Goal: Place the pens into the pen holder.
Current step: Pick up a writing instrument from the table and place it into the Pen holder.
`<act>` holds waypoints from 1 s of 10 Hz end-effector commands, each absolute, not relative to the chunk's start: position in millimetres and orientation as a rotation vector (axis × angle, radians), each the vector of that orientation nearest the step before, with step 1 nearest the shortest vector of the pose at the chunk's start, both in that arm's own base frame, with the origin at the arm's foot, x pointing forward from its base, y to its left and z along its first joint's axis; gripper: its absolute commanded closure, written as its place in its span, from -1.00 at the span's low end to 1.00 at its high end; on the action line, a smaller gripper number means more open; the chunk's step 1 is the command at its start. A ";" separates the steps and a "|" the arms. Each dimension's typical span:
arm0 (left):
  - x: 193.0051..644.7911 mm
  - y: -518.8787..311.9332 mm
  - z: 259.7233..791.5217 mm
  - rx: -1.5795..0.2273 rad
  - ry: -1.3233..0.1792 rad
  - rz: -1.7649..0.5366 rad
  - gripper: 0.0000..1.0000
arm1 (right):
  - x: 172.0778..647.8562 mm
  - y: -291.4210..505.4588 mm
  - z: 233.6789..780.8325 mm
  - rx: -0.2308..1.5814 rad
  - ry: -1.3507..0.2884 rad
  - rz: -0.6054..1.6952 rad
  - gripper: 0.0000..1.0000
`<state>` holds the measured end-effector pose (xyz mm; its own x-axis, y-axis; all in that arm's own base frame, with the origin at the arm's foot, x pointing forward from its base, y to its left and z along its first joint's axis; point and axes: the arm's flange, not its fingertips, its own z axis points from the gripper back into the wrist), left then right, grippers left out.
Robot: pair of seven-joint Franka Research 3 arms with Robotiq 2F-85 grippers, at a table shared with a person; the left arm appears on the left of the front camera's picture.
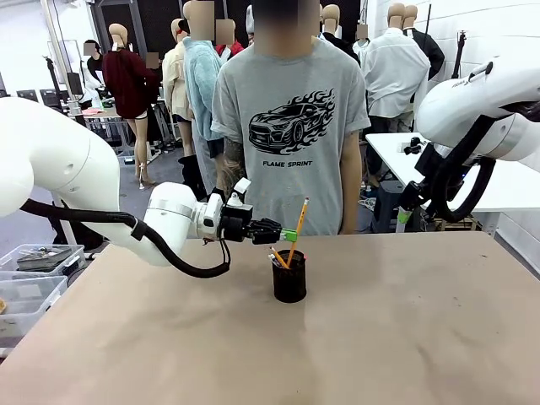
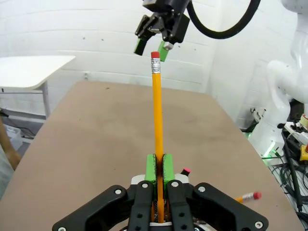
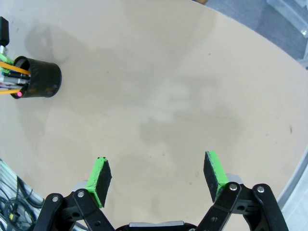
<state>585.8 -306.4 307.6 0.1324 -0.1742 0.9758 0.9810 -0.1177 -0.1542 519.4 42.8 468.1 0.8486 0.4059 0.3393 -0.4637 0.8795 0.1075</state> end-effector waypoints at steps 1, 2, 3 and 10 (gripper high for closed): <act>593.9 -303.8 307.1 -1.278 -0.849 -1.296 1.00 | 519.6 41.3 466.8 0.182 -0.322 0.472 -0.92; 591.9 -303.2 306.7 -1.298 -0.833 -1.312 1.00 | 519.6 41.3 466.8 0.182 -0.322 0.472 -0.92; 591.3 -303.4 307.0 -1.301 -0.828 -1.322 1.00 | 519.6 41.3 466.8 0.182 -0.322 0.472 -0.92; 580.9 -297.9 317.0 -1.337 -0.867 -1.350 0.03 | 519.6 41.3 466.8 0.182 -0.322 0.472 -0.92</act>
<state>582.0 -302.4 309.8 0.1337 -0.1812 0.9743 0.9609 -0.2170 -0.1722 519.4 42.8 468.1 0.8486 0.4059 0.3393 -0.4637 0.8795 0.1075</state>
